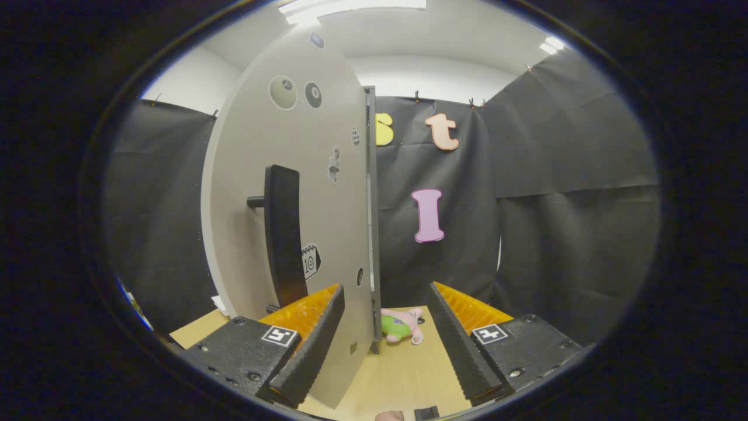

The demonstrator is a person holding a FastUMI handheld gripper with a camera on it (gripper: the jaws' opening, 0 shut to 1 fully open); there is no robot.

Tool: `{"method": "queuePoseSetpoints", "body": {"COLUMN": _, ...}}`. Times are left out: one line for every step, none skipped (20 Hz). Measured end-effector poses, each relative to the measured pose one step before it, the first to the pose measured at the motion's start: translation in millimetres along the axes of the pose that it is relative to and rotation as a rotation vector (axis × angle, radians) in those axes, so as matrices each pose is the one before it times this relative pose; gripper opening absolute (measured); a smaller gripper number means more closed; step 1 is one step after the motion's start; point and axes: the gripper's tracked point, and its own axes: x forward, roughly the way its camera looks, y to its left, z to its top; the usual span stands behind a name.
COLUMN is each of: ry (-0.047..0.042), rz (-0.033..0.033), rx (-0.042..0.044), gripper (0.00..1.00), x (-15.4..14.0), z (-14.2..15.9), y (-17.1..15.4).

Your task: Open the shoe cabinet door, grab the shoes and put them into the shoe cabinet, then close the shoe cabinet door.

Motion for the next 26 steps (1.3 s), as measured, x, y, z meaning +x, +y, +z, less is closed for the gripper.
{"method": "queuePoseSetpoints", "body": {"ry": -0.00692, "rz": -0.01485, "rx": 0.00312, "gripper": 0.94, "x": 1.71, "z": -0.89, "y": 6.08}}
{"method": "queuePoseSetpoints", "body": {"ry": -0.00454, "rz": -0.01067, "rx": 0.0049, "gripper": 0.94, "x": 0.2, "z": -0.02, "y": 6.26}}
{"method": "queuePoseSetpoints", "body": {"ry": -0.00187, "rz": -0.00837, "rx": 0.00926, "gripper": 0.94, "x": 0.78, "z": -1.24, "y": 7.66}}
{"method": "queuePoseSetpoints", "body": {"ry": -0.00136, "rz": -0.0042, "rx": 0.00688, "gripper": 0.94, "x": 0.48, "z": -0.8, "y": 7.23}}
{"method": "queuePoseSetpoints", "body": {"ry": -0.00307, "rz": 0.00085, "rx": 0.00054, "gripper": 0.94, "x": 0.9, "z": -0.24, "y": 7.72}}
{"method": "queuePoseSetpoints", "body": {"ry": -0.00351, "rz": 0.0044, "rx": -0.00022, "gripper": 0.94, "x": 1.83, "z": 0.0, "y": 8.13}}
{"method": "queuePoseSetpoints", "body": {"ry": 0.0006, "rz": 0.00516, "rx": 0.001, "gripper": 0.94, "x": 1.12, "z": -1.79, "y": 8.62}}
{"method": "queuePoseSetpoints", "body": {"ry": 0.00541, "rz": 0.00937, "rx": -0.00648, "gripper": 0.94, "x": 1.72, "z": -1.67, "y": 9.43}}
{"method": "queuePoseSetpoints", "body": {"ry": 0.00644, "rz": 0.01178, "rx": -0.00808, "gripper": 0.94, "x": 3.51, "z": -3.94, "y": 9.74}}
{"method": "queuePoseSetpoints", "body": {"ry": 0.00966, "rz": 0.01146, "rx": -0.0029, "gripper": 0.94, "x": 4.03, "z": -3.15, "y": 10.13}}
{"method": "queuePoseSetpoints", "body": {"ry": 0.00733, "rz": 0.01297, "rx": 0.00207, "gripper": 0.94, "x": 2.57, "z": -3.05, "y": 10.39}}
{"method": "queuePoseSetpoints", "body": {"ry": 0.00641, "rz": 0.01549, "rx": 0.00315, "gripper": 0.94, "x": 2.65, "z": -2.37, "y": 11.15}}
{"method": "queuePoseSetpoints", "body": {"ry": 0.00162, "rz": 0.0212, "rx": 0.00409, "gripper": 0.94, "x": 2.71, "z": -1.82, "y": 11.45}}
{"method": "queuePoseSetpoints", "body": {"ry": 0.00016, "rz": 0.01854, "rx": 0.00507, "gripper": 0.94, "x": 4.48, "z": -0.55, "y": 10.33}}
{"method": "queuePoseSetpoints", "body": {"ry": 0.00203, "rz": 0.01877, "rx": 0.00489, "gripper": 0.94, "x": 5.45, "z": -1.43, "y": 10.03}}
{"method": "queuePoseSetpoints", "body": {"ry": 0.00231, "rz": 0.01905, "rx": 0.0029, "gripper": 0.95, "x": 5.0, "z": -2.6, "y": 10.33}}
{"method": "queuePoseSetpoints", "body": {"ry": 0.00315, "rz": 0.01831, "rx": 0.00243, "gripper": 0.95, "x": 3.96, "z": -3.66, "y": 11.63}}
{"method": "queuePoseSetpoints", "body": {"ry": 0.00928, "rz": 0.02803, "rx": 0.0051, "gripper": 0.96, "x": 4.36, "z": -4.48, "y": 13.17}}
{"method": "queuePoseSetpoints", "body": {"ry": 0.0109, "rz": 0.02189, "rx": 0.00443, "gripper": 0.96, "x": 3.49, "z": -6.4, "y": 14.12}}
{"method": "queuePoseSetpoints", "body": {"ry": 0.00813, "rz": 0.0116, "rx": -0.00094, "gripper": 0.97, "x": 1.18, "z": -4.06, "y": 7.42}}
{"method": "queuePoseSetpoints", "body": {"ry": 0.00408, "rz": -0.00032, "rx": -0.01047, "gripper": 0.97, "x": 0.61, "z": -1.77, "y": 3.69}}
{"method": "queuePoseSetpoints", "body": {"ry": -0.00148, "rz": -0.00656, "rx": -0.01127, "gripper": 0.97, "x": -0.26, "z": -0.82, "y": 1.96}}
{"method": "queuePoseSetpoints", "body": {"ry": -0.0037, "rz": -0.0053, "rx": -0.00575, "gripper": 0.97, "x": -0.68, "z": -1.42, "y": 1.44}}
{"method": "queuePoseSetpoints", "body": {"ry": -0.00164, "rz": 0.00111, "rx": -0.00491, "gripper": 0.97, "x": -0.08, "z": -1.63, "y": 2.33}}
{"method": "queuePoseSetpoints", "body": {"ry": 0.0032, "rz": 0.00502, "rx": -0.00229, "gripper": 0.97, "x": -0.6, "z": -2.99, "y": 2.45}}
{"method": "queuePoseSetpoints", "body": {"ry": 0.00399, "rz": 0.00276, "rx": 0.00486, "gripper": 0.97, "x": -2.27, "z": -2.44, "y": 1.12}}
